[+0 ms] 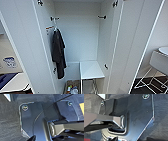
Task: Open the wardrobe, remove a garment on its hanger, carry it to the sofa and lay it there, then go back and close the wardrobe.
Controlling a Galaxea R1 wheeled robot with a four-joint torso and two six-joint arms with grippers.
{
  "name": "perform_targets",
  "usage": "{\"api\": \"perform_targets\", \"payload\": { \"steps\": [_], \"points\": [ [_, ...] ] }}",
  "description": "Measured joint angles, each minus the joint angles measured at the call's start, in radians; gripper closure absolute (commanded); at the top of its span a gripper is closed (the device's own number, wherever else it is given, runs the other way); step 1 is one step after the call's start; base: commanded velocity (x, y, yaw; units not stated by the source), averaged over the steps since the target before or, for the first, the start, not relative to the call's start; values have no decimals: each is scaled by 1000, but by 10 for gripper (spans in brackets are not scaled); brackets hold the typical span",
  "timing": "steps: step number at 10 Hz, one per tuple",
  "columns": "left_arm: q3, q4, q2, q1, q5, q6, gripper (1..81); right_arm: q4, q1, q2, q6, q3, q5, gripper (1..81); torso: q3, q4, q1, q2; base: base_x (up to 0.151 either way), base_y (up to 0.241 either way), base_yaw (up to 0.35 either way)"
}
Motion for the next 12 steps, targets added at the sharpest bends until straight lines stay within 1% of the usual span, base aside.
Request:
{"api": "perform_targets", "payload": {
  "steps": [2, 8, 10, 12],
  "points": [
    [0, 0, 2, 0, 1, 0, 10, 0, 0, 0, 0, 0, 0, 10, 0, 0, 0, 0, 104, 0, 0],
    [2, 1, -1, 3, 6, 0, 10, 1, 0, -3, 1, 1, 13, 10, 0, 0, 1, 0, 0, 0, 0],
    [11, 2, -23, 3, 4, -2, 10, 1, 0, -47, 5, 27, 64, 10, 0, 0, 1, 0, 0, 0, 0],
    [49, 2, -76, 1, 3, -5, 10, 2, 0, -122, 9, 99, 71, 10, 0, 0, 1, 0, 0, 0, 0]
  ]
}}
